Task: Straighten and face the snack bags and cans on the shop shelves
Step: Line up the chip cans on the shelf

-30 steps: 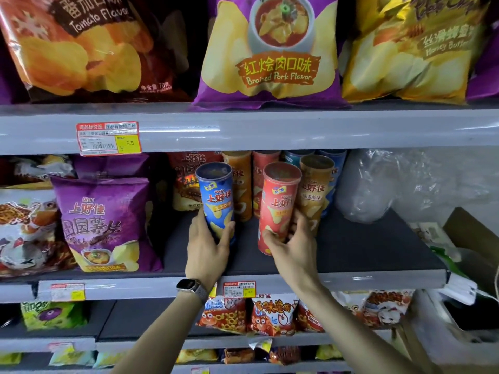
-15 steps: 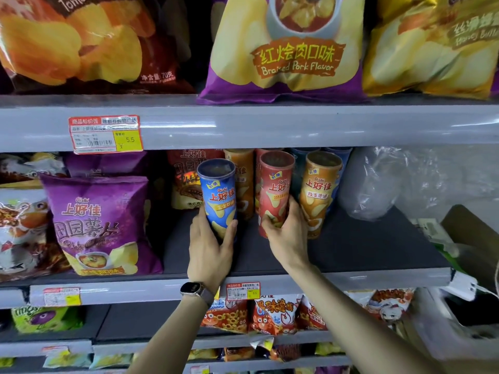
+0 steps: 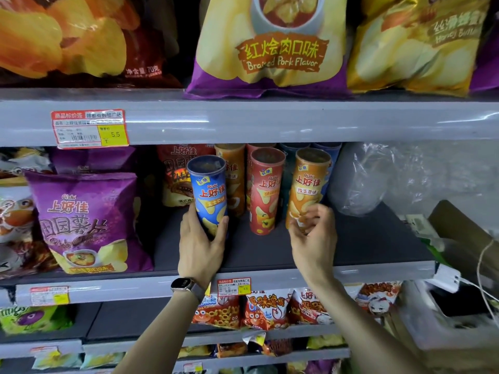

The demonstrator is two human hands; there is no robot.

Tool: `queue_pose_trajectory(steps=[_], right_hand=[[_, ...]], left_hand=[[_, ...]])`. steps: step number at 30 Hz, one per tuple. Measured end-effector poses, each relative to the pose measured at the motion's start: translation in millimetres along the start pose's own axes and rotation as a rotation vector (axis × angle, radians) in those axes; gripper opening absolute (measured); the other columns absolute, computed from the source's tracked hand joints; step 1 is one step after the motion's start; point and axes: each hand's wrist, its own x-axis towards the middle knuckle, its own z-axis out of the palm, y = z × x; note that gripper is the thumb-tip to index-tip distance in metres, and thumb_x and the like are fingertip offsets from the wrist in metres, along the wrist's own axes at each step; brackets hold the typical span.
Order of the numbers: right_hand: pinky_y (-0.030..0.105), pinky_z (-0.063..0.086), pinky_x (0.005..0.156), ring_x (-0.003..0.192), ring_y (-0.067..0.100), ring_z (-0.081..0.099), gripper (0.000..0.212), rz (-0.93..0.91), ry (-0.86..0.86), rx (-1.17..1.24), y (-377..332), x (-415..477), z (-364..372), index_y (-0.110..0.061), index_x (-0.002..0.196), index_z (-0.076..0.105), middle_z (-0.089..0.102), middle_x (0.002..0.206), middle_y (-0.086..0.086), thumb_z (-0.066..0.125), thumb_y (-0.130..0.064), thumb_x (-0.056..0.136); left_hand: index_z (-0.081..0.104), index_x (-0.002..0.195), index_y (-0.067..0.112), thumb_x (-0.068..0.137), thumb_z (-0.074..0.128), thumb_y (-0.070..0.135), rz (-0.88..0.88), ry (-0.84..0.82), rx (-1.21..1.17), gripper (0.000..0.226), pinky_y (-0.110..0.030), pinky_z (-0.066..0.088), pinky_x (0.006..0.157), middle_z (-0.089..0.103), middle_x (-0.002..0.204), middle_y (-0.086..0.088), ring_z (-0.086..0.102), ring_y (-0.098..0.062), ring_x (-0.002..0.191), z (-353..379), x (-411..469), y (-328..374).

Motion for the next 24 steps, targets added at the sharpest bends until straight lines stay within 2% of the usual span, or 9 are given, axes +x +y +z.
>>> queue_pose_trajectory(steps=[4,7,9,12,13,15,17,19,24], right_hand=[[0.040,0.055,0.080,0.117,0.027,0.059,0.073,0.120,0.012,-0.144,6.7,19.0,1.0,-0.018,0.137,0.044,0.050,0.131,0.005,0.088,-0.028,0.079],[0.045,0.054,0.085,0.120,0.033,0.061,0.076,0.233,-0.082,-0.155,11.9,27.1,3.2,-0.015,0.139,0.045,0.055,0.133,0.009,0.087,-0.035,0.079],[0.041,0.052,0.083,0.114,0.035,0.065,0.071,0.262,-0.117,-0.174,15.0,29.2,1.0,-0.013,0.134,0.051,0.059,0.129,0.010,0.087,-0.038,0.079],[0.039,0.054,0.085,0.108,0.033,0.067,0.066,0.239,-0.155,-0.138,16.5,25.4,-8.7,-0.015,0.128,0.055,0.065,0.123,0.008,0.088,-0.038,0.077],[0.040,0.056,0.085,0.107,0.031,0.068,0.064,0.231,-0.172,-0.118,16.2,20.2,-12.6,-0.017,0.127,0.056,0.065,0.121,0.007,0.088,-0.039,0.076],[0.042,0.058,0.084,0.101,0.025,0.068,0.066,0.219,-0.211,-0.077,12.6,3.1,-19.5,-0.021,0.126,0.054,0.066,0.117,0.003,0.088,-0.045,0.074],[0.043,0.060,0.081,0.097,0.018,0.068,0.075,0.187,-0.265,-0.052,4.2,-17.8,-22.2,-0.026,0.129,0.051,0.067,0.115,-0.001,0.082,-0.059,0.069],[0.043,0.060,0.082,0.100,0.014,0.068,0.082,0.140,-0.329,-0.049,-7.0,-35.7,-16.0,-0.029,0.134,0.048,0.066,0.118,-0.006,0.077,-0.066,0.067],[0.042,0.059,0.085,0.105,0.015,0.067,0.076,0.035,-0.380,-0.045,-34.6,-54.5,21.6,-0.031,0.137,0.048,0.064,0.124,-0.008,0.082,-0.056,0.074]], left_hand=[[0.051,0.137,0.021,0.090,0.076,0.049,-0.036,0.012,-0.038,0.060,-0.039,0.053,0.089,0.060,0.118,0.003,0.062,-0.020,0.108,-1.8,1.7,1.3],[0.055,0.132,0.021,0.083,0.085,0.046,-0.093,0.010,-0.088,0.063,-0.040,0.058,0.088,0.068,0.116,0.003,0.067,-0.012,0.099,-7.9,4.0,5.4],[0.059,0.130,0.017,0.080,0.089,0.040,-0.111,0.002,-0.107,0.063,-0.031,0.059,0.083,0.072,0.111,0.003,0.067,-0.001,0.092,-14.9,4.9,9.4],[0.062,0.125,0.016,0.078,0.092,0.035,-0.123,0.029,-0.130,0.060,-0.008,0.051,0.071,0.074,0.104,0.004,0.068,0.008,0.085,-30.3,3.2,12.6],[0.062,0.124,0.016,0.078,0.093,0.034,-0.125,0.044,-0.136,0.059,-0.006,0.050,0.068,0.075,0.102,0.005,0.067,0.010,0.084,-36.4,2.2,13.4],[0.064,0.124,0.018,0.077,0.093,0.033,-0.127,0.070,-0.152,0.058,-0.010,0.054,0.070,0.075,0.100,0.007,0.069,0.007,0.083,-48.9,-0.2,15.5],[0.065,0.122,0.024,0.076,0.093,0.036,-0.124,0.080,-0.169,0.055,-0.025,0.061,0.074,0.076,0.099,0.012,0.071,0.000,0.084,-60.2,-3.5,18.0],[0.067,0.119,0.029,0.075,0.094,0.038,-0.112,0.081,-0.174,0.052,-0.031,0.062,0.073,0.077,0.098,0.015,0.072,-0.003,0.084,-70.6,-8.1,20.3],[0.067,0.121,0.027,0.073,0.096,0.033,-0.069,0.075,-0.192,0.057,-0.020,0.059,0.075,0.078,0.100,0.014,0.075,-0.005,0.088,-89.4,-17.4,25.9]])
